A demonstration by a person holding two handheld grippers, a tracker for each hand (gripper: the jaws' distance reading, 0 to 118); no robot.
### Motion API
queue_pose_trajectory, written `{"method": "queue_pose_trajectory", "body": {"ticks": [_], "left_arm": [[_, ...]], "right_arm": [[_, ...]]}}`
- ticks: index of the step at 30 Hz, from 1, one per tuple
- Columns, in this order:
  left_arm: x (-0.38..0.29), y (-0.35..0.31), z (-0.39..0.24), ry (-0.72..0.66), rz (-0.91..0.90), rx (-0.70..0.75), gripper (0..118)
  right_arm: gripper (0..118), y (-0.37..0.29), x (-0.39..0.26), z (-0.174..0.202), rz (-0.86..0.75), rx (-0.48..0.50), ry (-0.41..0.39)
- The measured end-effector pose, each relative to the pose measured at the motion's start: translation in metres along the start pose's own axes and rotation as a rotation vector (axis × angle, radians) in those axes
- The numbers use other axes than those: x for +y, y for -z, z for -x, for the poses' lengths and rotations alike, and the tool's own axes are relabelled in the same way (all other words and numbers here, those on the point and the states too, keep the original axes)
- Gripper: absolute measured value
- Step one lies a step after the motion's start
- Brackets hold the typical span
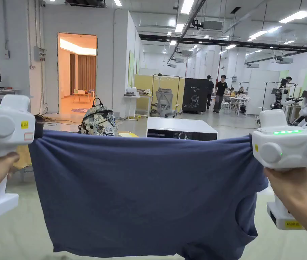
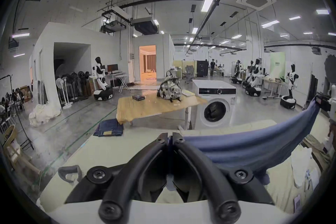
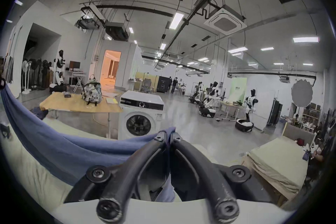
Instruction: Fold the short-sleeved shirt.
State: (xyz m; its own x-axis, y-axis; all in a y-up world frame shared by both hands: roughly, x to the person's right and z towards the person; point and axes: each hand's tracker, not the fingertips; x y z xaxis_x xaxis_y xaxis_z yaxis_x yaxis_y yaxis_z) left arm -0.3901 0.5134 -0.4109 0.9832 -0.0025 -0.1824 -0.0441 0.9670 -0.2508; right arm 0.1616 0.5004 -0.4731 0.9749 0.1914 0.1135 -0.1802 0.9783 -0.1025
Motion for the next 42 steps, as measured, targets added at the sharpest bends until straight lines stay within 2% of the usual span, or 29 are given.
{"method": "queue_pose_trajectory", "body": {"ticks": [6, 11, 15, 24, 34, 37, 42], "left_arm": [[-0.062, -0.034, 0.017, -0.039, 0.050, -0.030, 0], [-0.107, -0.081, 0.023, -0.043, 0.066, -0.051, 0], [-0.144, -0.126, 0.021, -0.047, 0.078, -0.071, 0], [-0.242, -0.202, 0.026, -0.056, 0.183, -0.093, 0], [-0.336, -0.246, 0.031, -0.080, 0.332, -0.077, 0], [-0.359, -0.252, 0.027, -0.059, 0.385, -0.073, 0], [-0.395, -0.251, 0.025, -0.032, 0.487, -0.074, 0]], "right_arm": [[1, -0.058, -0.042, -0.006, 0.048, 0.030, 0.007], [1, -0.101, -0.078, -0.012, 0.063, 0.035, -0.047], [1, -0.153, -0.105, -0.020, 0.110, 0.066, -0.032], [1, -0.230, -0.191, -0.031, 0.215, 0.118, -0.064], [1, -0.291, -0.281, -0.029, 0.396, 0.144, -0.106], [1, -0.303, -0.307, -0.032, 0.464, 0.143, -0.093], [1, -0.318, -0.346, -0.034, 0.591, 0.157, -0.122]]}}
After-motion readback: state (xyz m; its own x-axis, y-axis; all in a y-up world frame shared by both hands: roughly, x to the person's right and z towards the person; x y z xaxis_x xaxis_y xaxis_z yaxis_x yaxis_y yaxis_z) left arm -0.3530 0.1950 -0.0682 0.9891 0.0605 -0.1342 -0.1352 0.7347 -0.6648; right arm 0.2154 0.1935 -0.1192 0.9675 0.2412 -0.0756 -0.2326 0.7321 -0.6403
